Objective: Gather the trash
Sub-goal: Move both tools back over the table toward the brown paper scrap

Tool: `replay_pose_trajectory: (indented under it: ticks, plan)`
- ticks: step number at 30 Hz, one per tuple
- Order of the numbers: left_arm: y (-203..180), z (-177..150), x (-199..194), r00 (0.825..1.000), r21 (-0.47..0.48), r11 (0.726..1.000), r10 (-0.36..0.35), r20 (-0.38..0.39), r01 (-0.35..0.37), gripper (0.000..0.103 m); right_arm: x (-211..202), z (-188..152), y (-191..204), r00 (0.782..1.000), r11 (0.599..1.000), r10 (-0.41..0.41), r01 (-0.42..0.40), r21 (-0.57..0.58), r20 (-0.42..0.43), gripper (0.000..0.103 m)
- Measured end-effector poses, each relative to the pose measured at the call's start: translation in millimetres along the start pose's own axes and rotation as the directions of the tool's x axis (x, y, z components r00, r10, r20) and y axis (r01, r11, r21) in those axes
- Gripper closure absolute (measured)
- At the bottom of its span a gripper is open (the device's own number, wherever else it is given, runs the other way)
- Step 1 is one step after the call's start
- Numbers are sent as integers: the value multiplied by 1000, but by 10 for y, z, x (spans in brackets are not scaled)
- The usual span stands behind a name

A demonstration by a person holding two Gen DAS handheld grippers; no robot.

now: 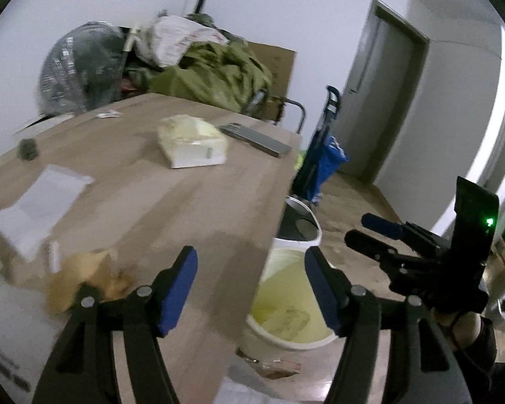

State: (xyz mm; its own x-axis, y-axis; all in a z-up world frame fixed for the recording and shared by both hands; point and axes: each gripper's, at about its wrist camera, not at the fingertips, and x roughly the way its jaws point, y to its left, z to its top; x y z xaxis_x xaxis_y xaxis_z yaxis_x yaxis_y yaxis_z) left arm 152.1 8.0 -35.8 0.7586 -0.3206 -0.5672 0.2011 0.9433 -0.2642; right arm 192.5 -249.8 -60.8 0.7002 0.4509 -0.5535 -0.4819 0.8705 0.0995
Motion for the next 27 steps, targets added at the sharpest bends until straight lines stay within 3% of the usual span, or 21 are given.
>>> replay_pose_trajectory:
  ticks: [11,24,27]
  plan:
    - [668,-176,-567,985,-148,978,156,72,-144,36,314,277,570,991,986,133,-134,-100,-11,45]
    - [1184,-468,-1265,934,-294,910,337,119,-291,36,699,461,1316,959,938,277,-284,-201,-61,45]
    - [1245,-529,-1387,923,-315,897,364,124,-311,36,761,503,1463,951,926,303,-310,-217,-67,39]
